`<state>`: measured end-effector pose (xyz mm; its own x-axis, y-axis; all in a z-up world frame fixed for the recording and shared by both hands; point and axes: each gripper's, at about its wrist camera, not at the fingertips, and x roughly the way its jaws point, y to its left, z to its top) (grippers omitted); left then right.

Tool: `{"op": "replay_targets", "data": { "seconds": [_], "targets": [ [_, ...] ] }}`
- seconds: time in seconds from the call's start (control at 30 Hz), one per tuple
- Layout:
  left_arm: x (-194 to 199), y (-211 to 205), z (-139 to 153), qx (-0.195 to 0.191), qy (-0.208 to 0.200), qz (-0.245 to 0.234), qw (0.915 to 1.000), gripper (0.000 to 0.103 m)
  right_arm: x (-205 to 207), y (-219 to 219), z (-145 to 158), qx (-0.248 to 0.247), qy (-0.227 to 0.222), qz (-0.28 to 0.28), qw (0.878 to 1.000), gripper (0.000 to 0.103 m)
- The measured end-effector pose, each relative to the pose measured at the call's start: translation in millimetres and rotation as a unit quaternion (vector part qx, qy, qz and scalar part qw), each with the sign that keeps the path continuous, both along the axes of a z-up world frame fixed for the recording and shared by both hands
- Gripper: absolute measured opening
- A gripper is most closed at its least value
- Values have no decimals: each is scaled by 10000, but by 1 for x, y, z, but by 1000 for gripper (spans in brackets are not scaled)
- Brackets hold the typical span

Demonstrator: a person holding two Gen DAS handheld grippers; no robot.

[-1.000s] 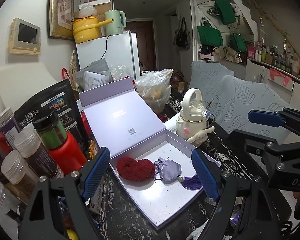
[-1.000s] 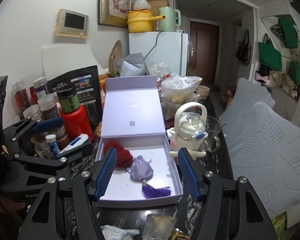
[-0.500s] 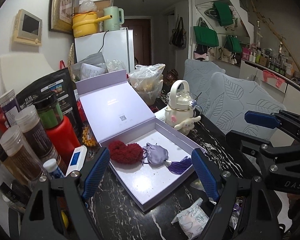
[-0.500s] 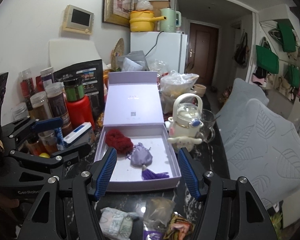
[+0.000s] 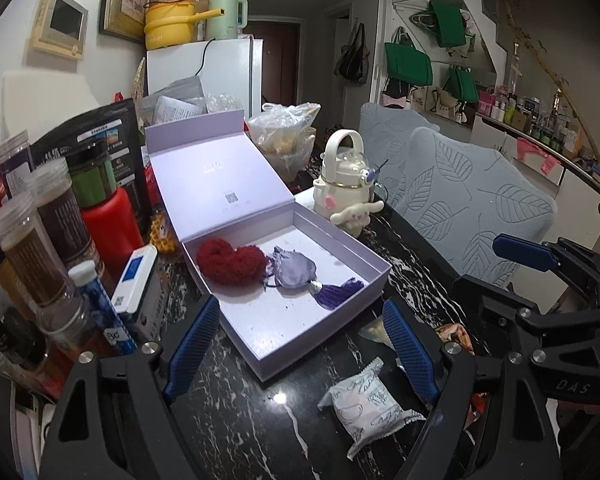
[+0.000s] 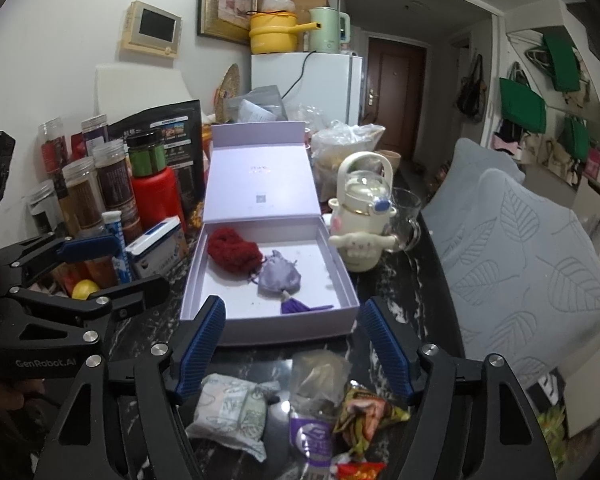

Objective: Organize soft objects
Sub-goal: 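Move both open grippers back toward the remaining snacks on the table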

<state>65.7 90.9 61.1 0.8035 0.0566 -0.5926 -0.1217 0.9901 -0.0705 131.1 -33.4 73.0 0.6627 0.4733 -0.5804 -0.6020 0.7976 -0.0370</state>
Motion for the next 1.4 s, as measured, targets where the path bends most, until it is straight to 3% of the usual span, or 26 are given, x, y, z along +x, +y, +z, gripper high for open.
{"op": "replay_targets", "data": {
  "seconds": [0.27,0.53,0.73,1.4],
  "targets": [
    [-17,-8,-15,-104,54,-136,9998,84,-26,-16,-14,-12,-27,-258,9997,73],
    [-32,-20,-35,-234,214,-326,9990,84,-42,-39,-33,149,301,-540,9980,73],
    [-43,-29,-44,-280,201,-536,9980,84,-52,-52,-47,-23,304,-737,9968,73],
    [-51,-37,-82,-608,453,-696,9947,84,-61,-80,-93,-77,759,-1020,9919,73]
  ]
}}
